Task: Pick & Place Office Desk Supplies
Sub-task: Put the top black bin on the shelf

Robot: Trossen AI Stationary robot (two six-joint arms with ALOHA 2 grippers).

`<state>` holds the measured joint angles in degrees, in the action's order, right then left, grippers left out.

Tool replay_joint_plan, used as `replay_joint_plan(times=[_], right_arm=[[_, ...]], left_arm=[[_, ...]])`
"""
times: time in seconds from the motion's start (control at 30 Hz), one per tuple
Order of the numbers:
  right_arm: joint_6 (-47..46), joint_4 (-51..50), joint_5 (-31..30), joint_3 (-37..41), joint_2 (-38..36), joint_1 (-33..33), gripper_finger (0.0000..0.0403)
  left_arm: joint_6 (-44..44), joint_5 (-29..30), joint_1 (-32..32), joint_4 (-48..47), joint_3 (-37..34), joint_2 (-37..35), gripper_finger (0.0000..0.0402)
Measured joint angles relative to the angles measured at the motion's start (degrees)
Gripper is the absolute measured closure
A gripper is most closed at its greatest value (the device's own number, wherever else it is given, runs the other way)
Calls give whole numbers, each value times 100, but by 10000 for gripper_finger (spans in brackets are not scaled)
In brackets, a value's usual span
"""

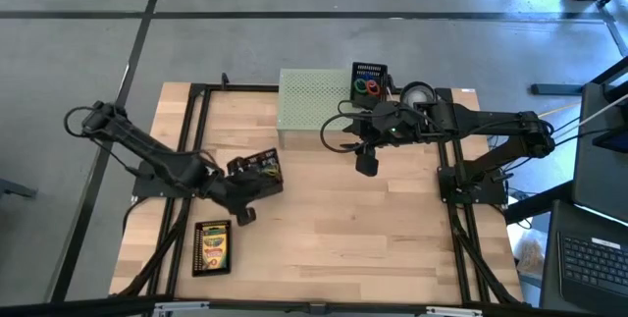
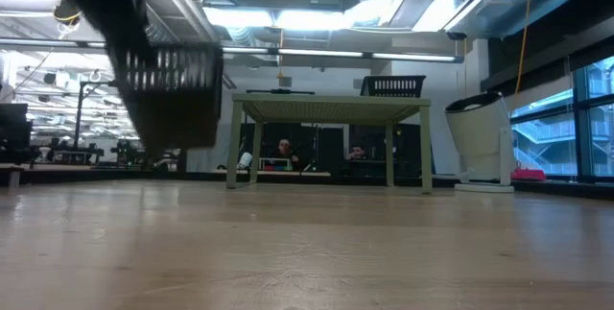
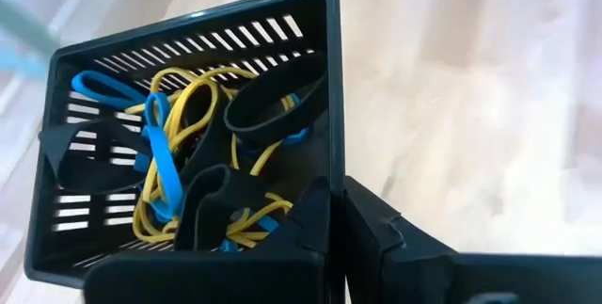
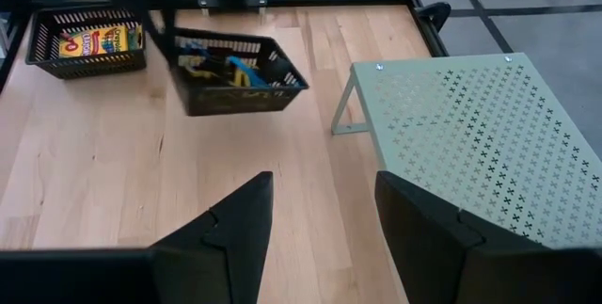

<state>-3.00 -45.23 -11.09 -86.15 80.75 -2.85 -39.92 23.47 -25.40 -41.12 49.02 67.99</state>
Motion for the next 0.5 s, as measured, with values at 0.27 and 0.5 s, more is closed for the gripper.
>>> replay_joint_plan(times=[0.27, 0.5], right_arm=[[-120, 0, 2, 0, 0, 0, 211], [-267, 0, 2, 0, 0, 0, 211]], left_arm=[[1038, 707, -850, 16, 881, 2, 398], [2617, 1581, -835, 29, 1464, 4, 398]])
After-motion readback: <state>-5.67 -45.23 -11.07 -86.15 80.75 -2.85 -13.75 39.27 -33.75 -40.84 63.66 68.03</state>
